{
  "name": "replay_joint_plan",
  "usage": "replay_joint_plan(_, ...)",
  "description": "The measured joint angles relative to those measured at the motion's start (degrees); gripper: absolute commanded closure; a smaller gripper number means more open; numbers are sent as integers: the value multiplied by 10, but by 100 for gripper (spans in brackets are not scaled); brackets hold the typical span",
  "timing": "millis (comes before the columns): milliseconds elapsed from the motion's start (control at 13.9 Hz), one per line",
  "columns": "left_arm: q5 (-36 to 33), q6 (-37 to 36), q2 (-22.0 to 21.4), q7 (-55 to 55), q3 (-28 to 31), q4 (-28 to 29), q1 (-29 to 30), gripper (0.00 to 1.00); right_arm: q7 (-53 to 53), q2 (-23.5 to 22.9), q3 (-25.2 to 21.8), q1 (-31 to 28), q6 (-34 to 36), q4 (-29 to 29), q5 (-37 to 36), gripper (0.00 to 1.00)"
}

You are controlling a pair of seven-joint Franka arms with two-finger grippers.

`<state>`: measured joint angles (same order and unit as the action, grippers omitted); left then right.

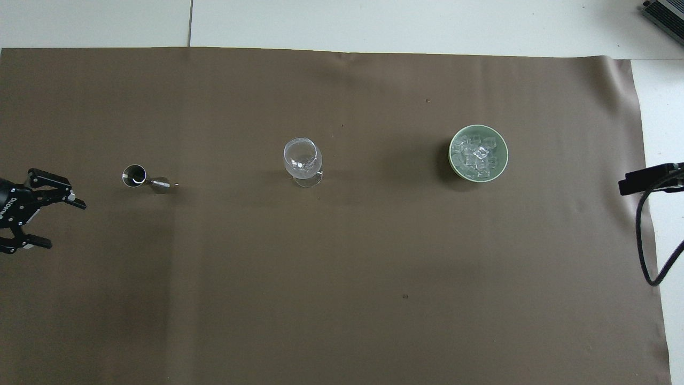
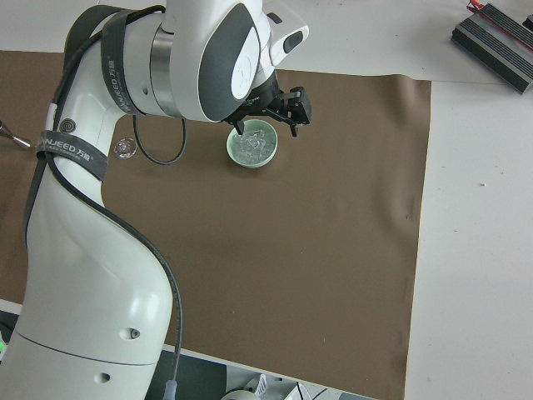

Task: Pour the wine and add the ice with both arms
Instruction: 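Open the left gripper and move it toward the silver bottle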

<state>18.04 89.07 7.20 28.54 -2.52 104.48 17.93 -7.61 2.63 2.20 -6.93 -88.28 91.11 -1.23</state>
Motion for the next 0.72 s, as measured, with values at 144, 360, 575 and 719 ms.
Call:
replay_joint_plan(144,33,9,20,39,0,0,15,0,0,0,0,0,0,0,0,0)
replay_joint_plan(360,70,29,41,87,0,0,25,0,0,0,0,0,0,0,0,0)
replay_joint_plan(575,97,32,57,104,0,0,35,0,0,0,0,0,0,0,0,0)
replay_joint_plan(719,113,33,64,120,0,1,43,0,0,0,0,0,0,0,0,0)
